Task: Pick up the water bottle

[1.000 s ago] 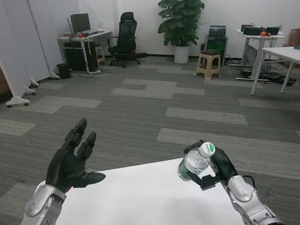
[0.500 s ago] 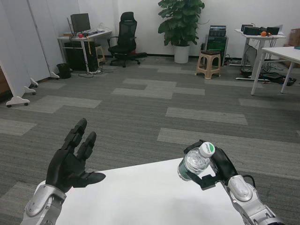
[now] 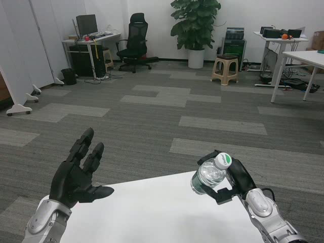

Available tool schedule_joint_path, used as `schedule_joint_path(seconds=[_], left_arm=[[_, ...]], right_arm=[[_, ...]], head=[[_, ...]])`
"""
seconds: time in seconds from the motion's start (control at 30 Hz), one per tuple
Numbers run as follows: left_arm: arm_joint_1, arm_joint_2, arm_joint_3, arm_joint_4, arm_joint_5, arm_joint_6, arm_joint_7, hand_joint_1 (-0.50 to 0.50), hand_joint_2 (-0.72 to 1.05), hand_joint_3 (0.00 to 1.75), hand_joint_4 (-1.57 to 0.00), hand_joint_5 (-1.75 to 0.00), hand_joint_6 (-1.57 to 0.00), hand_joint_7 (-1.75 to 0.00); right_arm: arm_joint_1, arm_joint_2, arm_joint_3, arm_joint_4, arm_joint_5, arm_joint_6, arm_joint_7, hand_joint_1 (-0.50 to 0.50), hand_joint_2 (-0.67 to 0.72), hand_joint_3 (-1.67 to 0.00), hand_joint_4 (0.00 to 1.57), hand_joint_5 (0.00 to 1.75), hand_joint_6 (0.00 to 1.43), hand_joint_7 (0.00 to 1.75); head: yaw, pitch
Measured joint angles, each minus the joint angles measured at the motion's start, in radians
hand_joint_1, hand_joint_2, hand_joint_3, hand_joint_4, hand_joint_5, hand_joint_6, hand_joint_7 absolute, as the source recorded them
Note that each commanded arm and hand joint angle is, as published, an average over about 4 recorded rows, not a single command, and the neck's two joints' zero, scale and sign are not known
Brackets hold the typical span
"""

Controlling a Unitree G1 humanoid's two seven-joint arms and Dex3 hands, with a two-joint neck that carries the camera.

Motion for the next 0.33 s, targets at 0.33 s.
schedule_joint_path(seconds=[0.33], left_arm=[[0.000, 0.000, 0.000, 0.000, 0.000, 0.000, 0.000, -0.50, 0.34, 0.09, 0.00, 0.00, 0.00, 0.00]], right_arm=[[0.000, 0.000, 0.000, -0.011, 0.000, 0.000, 0.000, -0.43, -0.48, -1.27, 1.14, 1.55, 1.28, 1.28]], head=[[-0.002, -0.001]])
